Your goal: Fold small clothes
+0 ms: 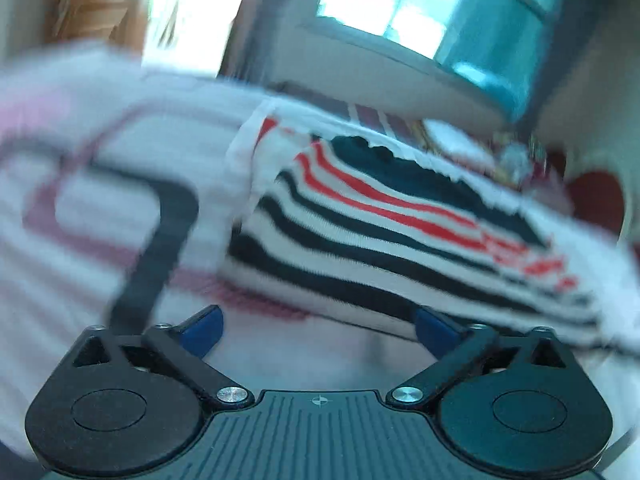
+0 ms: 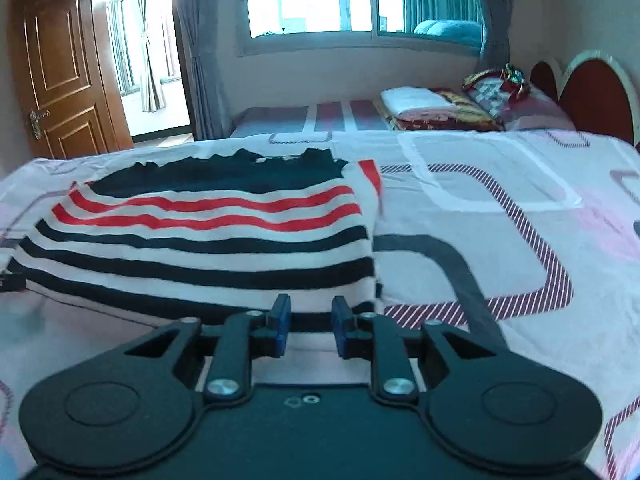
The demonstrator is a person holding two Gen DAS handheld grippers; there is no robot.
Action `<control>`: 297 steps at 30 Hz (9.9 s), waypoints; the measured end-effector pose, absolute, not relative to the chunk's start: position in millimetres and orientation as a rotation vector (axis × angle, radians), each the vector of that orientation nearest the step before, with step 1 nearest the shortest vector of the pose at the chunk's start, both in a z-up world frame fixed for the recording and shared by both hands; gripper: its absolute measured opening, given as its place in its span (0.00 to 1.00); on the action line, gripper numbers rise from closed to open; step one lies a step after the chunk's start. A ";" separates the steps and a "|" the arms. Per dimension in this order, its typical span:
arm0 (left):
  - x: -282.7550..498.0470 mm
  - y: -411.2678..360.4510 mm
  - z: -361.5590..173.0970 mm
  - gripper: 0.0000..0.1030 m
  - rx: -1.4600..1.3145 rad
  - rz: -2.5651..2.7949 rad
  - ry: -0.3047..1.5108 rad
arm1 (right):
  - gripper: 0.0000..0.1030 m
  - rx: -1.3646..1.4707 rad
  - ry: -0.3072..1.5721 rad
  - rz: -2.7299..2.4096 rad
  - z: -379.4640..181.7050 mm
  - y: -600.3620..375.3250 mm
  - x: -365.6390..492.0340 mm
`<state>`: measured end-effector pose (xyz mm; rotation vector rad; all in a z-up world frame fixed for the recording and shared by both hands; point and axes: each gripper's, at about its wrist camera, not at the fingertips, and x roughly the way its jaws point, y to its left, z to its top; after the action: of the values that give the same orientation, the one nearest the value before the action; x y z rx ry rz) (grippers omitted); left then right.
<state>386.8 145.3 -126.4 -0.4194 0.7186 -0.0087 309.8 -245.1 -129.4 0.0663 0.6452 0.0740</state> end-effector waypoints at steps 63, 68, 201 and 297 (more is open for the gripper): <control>492.5 46.4 -58.1 0.24 -0.583 -0.351 0.572 | 0.01 0.514 0.765 0.401 -162.1 -194.3 434.9; 520.1 -52.0 -89.4 0.24 -0.418 -0.396 0.774 | 0.11 0.695 0.654 0.265 -141.5 -284.8 408.1; 507.9 -17.8 -94.5 0.83 -0.359 -0.309 0.778 | 0.12 0.470 0.809 0.371 -131.3 -345.0 364.6; 583.5 -15.9 -129.2 0.78 -0.477 -0.676 1.037 | 0.69 0.791 1.012 0.509 -173.5 -392.5 455.4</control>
<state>583.5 -15.9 -129.2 -0.4768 1.0367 -0.6755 455.4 -392.5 -173.5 0.7905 1.0121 0.5094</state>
